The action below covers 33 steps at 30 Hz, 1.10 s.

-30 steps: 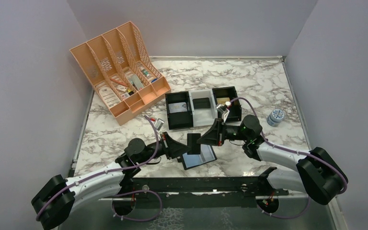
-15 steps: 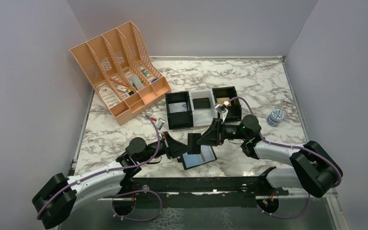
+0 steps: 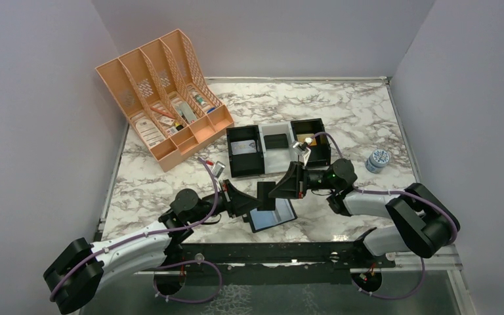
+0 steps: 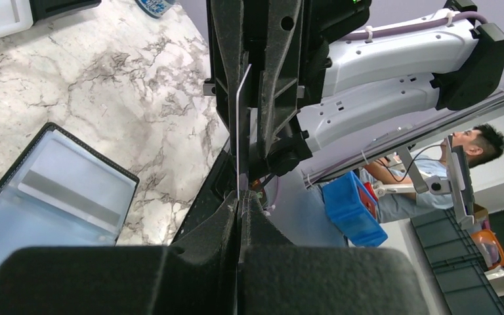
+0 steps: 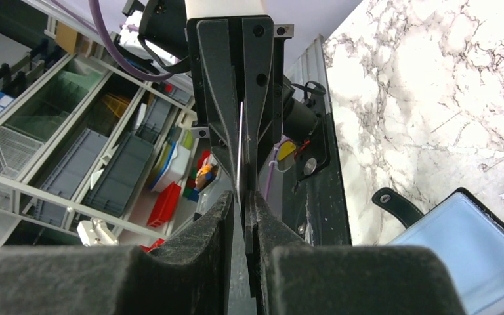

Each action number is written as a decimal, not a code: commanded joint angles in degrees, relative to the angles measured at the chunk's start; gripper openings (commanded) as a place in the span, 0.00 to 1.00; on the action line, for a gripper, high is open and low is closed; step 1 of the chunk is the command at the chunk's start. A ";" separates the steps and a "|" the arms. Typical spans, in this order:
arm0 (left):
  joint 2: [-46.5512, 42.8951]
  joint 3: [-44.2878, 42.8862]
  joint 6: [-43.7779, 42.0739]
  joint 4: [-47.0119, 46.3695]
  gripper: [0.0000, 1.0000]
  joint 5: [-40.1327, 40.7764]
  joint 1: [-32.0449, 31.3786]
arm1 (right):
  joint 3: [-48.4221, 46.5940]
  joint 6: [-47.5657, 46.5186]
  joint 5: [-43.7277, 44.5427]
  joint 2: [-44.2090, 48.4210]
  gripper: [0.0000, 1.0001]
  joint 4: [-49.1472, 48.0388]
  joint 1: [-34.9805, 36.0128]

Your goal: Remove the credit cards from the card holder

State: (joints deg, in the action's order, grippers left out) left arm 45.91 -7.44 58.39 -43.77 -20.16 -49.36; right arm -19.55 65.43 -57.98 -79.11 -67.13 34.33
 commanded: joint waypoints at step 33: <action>0.30 -36.73 -25.96 74.50 0.99 43.45 1.09 | -8.42 -36.49 39.72 27.32 0.01 56.75 -0.01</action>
State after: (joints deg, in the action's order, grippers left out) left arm 42.98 -38.48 36.01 17.80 11.35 -49.12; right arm -25.30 34.61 -25.04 -52.58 -17.28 34.22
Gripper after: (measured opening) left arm 0.990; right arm 0.015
